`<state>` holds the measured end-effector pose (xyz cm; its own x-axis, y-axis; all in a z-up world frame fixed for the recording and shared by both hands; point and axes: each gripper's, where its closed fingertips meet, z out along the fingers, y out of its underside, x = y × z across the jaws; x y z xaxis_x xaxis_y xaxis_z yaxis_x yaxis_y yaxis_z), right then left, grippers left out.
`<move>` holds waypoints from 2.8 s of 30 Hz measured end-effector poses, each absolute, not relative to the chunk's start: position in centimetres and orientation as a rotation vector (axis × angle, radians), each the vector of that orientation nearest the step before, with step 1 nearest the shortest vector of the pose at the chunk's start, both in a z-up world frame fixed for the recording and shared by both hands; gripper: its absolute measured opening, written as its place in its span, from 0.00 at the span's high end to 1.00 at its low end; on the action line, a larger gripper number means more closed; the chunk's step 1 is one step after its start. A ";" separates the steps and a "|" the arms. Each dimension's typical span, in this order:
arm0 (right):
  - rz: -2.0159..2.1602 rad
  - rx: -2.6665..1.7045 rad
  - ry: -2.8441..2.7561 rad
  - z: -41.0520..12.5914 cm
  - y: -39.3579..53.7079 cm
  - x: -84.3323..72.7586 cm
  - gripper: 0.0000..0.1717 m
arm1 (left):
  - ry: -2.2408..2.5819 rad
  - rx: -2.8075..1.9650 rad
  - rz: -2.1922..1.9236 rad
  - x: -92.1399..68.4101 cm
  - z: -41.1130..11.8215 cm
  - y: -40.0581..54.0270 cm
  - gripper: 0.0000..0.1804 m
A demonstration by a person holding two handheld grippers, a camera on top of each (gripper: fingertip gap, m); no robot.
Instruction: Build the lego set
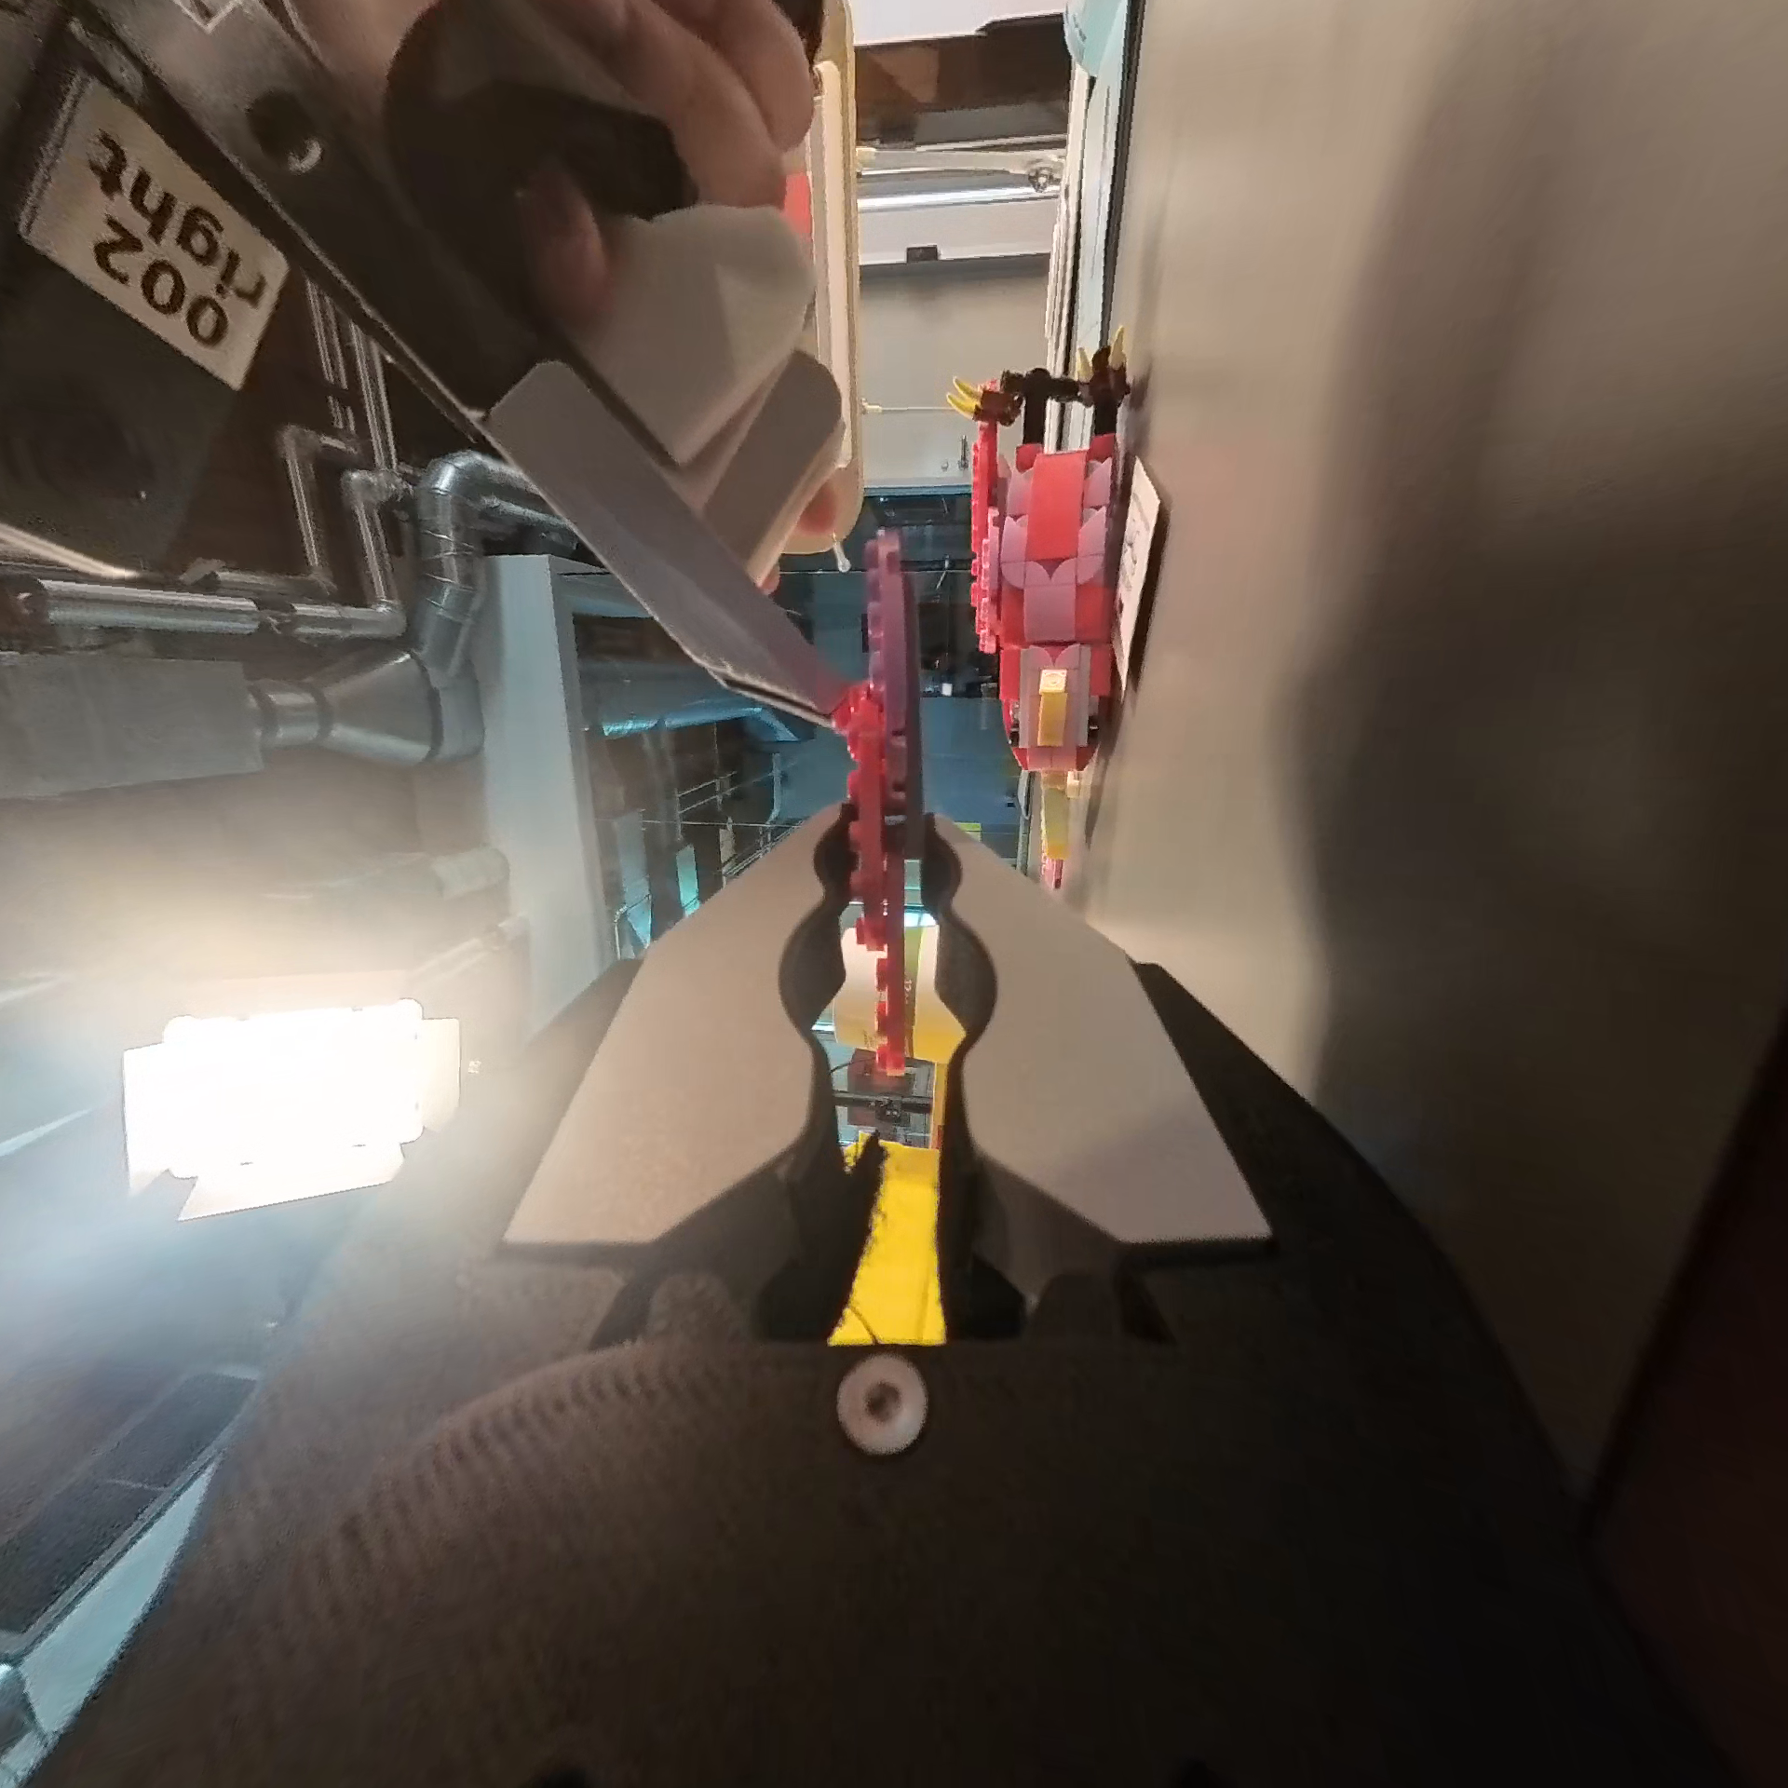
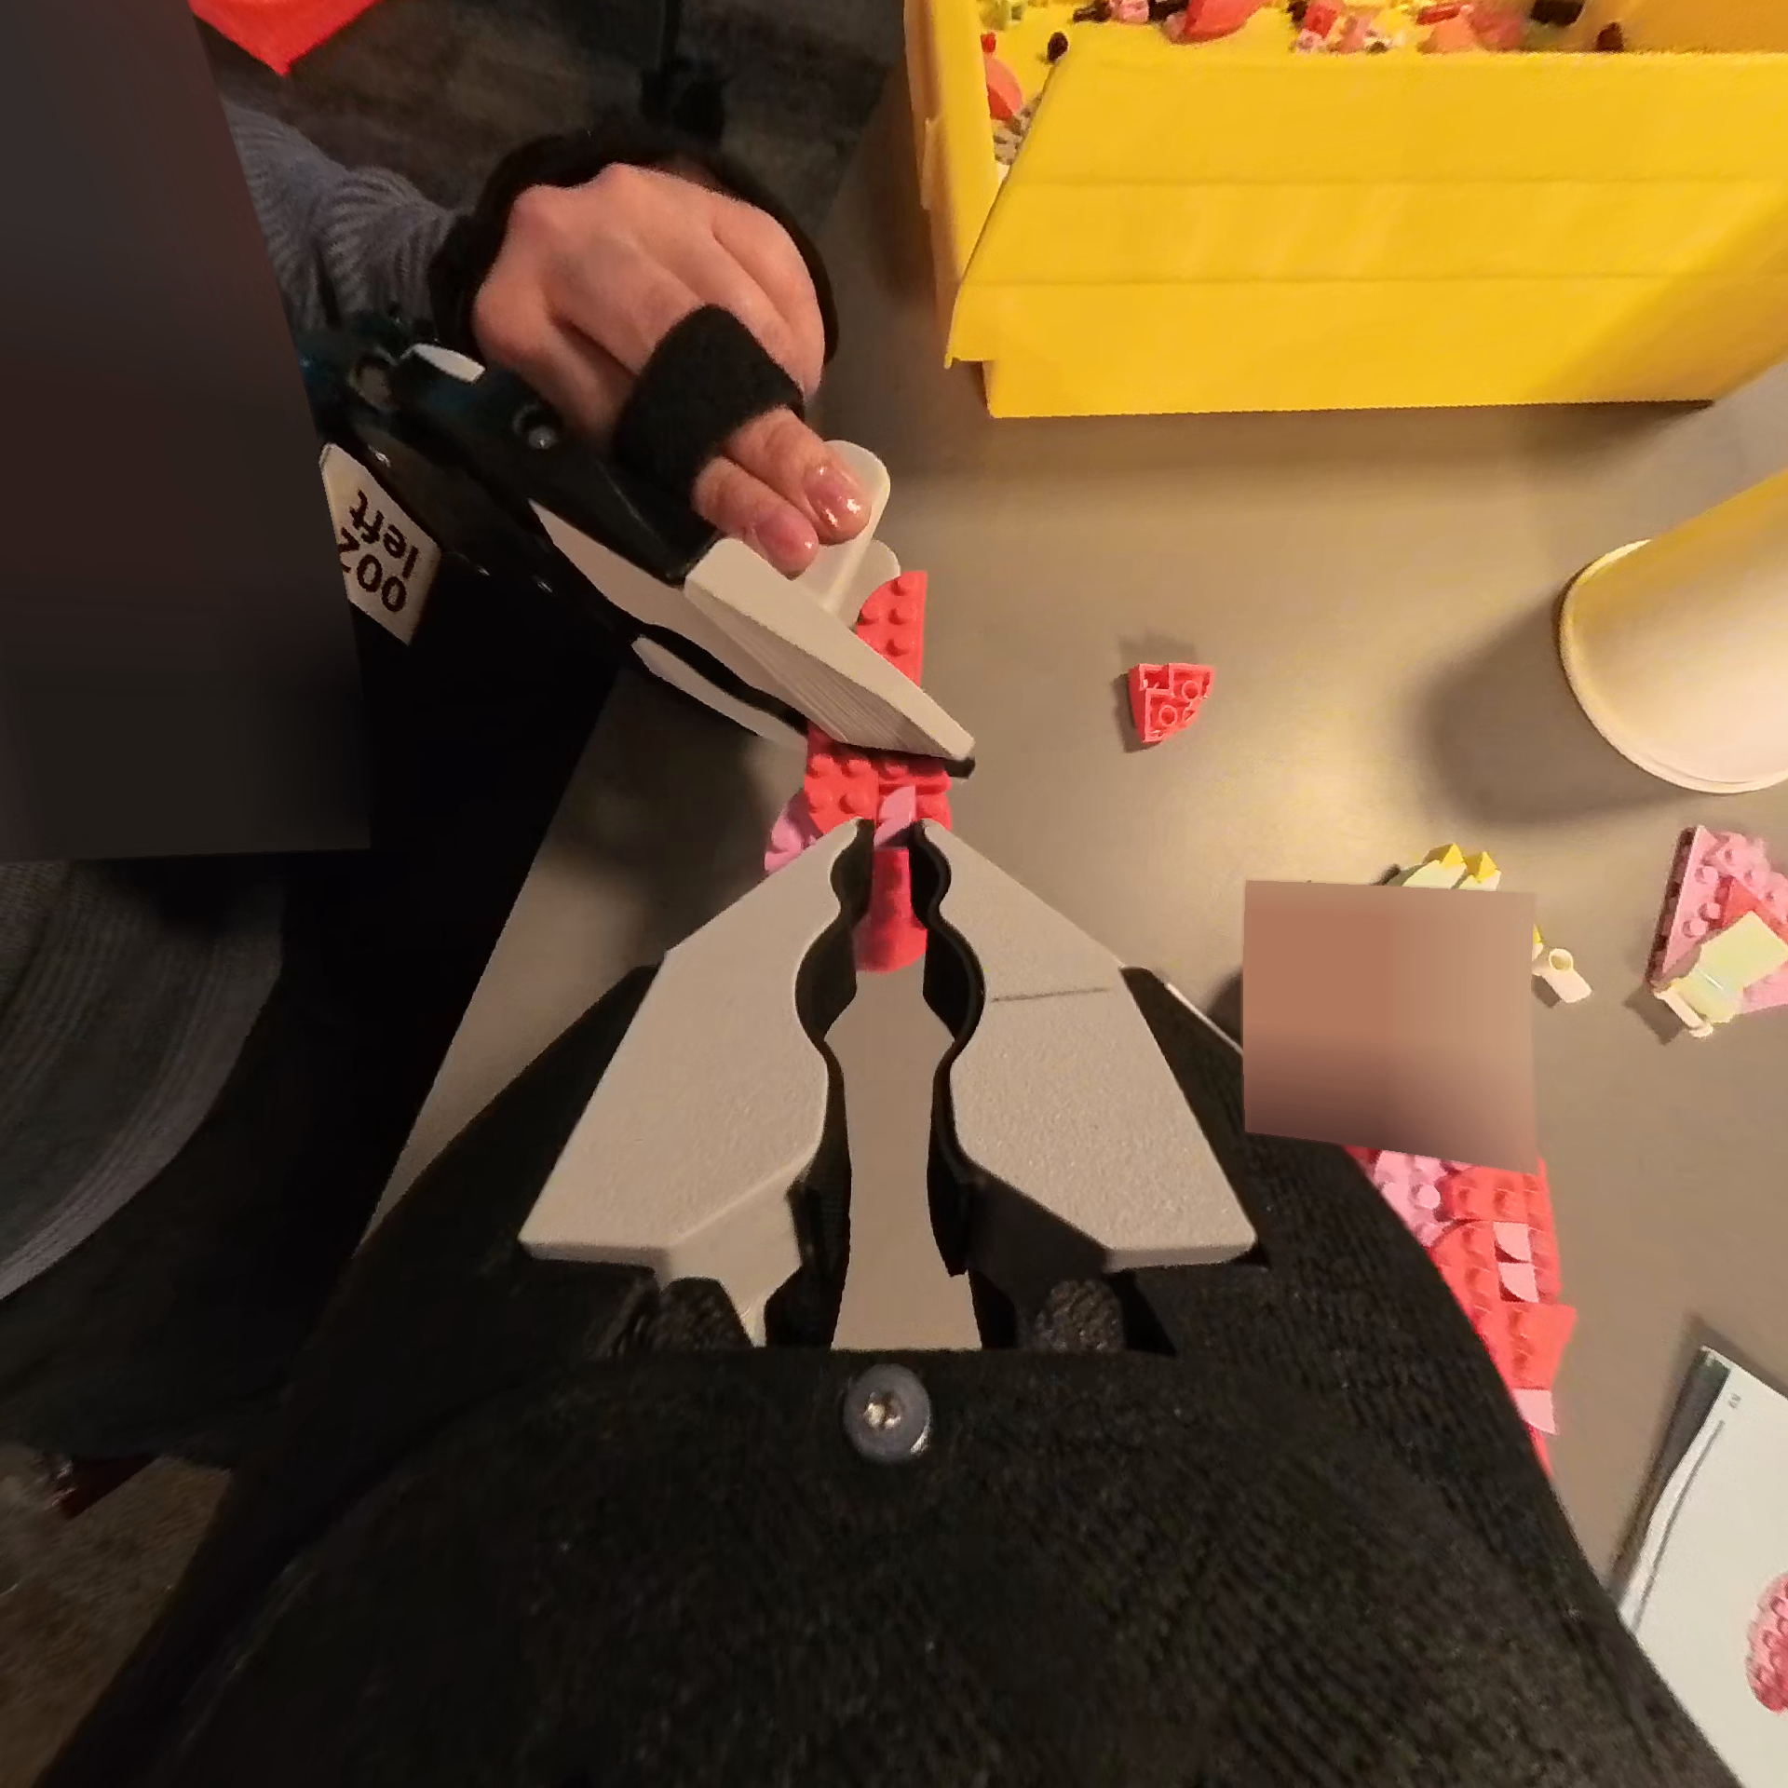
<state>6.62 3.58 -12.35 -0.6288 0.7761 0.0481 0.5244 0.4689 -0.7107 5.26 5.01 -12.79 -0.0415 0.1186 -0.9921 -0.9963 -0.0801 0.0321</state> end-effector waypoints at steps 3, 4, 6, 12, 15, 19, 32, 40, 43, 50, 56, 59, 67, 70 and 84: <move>0.948 -1.104 -2.369 -12.4 3.5 6.6 0.97 | 1.107 -1.161 1.349 5.3 -12.8 5.0 0.94; 0.944 -1.106 -2.369 -12.4 3.6 6.6 0.97 | 1.106 -1.162 1.349 5.3 -12.8 5.1 0.94; 0.939 -1.108 -2.371 -12.5 3.6 6.6 0.97 | 1.107 -1.163 1.350 5.4 -12.9 5.1 0.94; 0.931 -1.108 -2.377 -12.6 3.5 6.6 0.94 | 1.106 -1.170 1.347 5.5 -13.0 5.1 0.94; 0.931 -1.113 -2.377 -12.7 3.4 6.7 0.94 | 1.109 -1.170 1.347 5.6 -13.0 5.2 0.94; 0.924 -1.113 -2.379 -12.8 3.4 6.7 0.94 | 1.110 -1.172 1.348 5.6 -13.1 5.2 0.94; 0.878 -1.094 -2.381 -12.7 3.5 6.9 0.87 | 1.105 -1.194 1.345 5.5 -13.3 5.2 0.94; 0.574 -0.638 -2.147 -12.3 2.3 6.9 0.59 | 1.088 -1.295 1.323 4.3 -14.0 5.6 0.94; 0.306 -0.540 -2.124 -14.7 2.7 6.8 0.48 | 1.084 -1.312 1.305 4.3 -14.2 5.8 0.94; 0.138 -0.474 -1.974 -15.2 4.2 6.1 0.65 | 1.088 -1.323 1.284 4.5 -14.1 5.8 0.94; 0.062 -0.398 -1.970 -15.2 4.6 5.9 0.73 | 1.089 -1.322 1.282 4.4 -14.1 5.9 0.94; 0.050 -0.388 -1.966 -15.0 4.7 5.9 0.76 | 1.081 -1.318 1.266 4.6 -14.0 5.8 0.94; -0.055 -0.278 -1.896 -14.3 5.1 5.9 0.92 | 1.080 -1.345 1.220 5.0 -14.4 5.8 0.94; -0.091 -0.248 -1.886 -14.2 5.2 5.9 0.94 | 1.071 -1.366 1.201 5.0 -14.5 5.9 0.94; 0.084 -0.439 -1.860 -14.0 6.2 6.4 0.75 | 1.058 -1.374 1.187 5.1 -14.3 6.2 0.94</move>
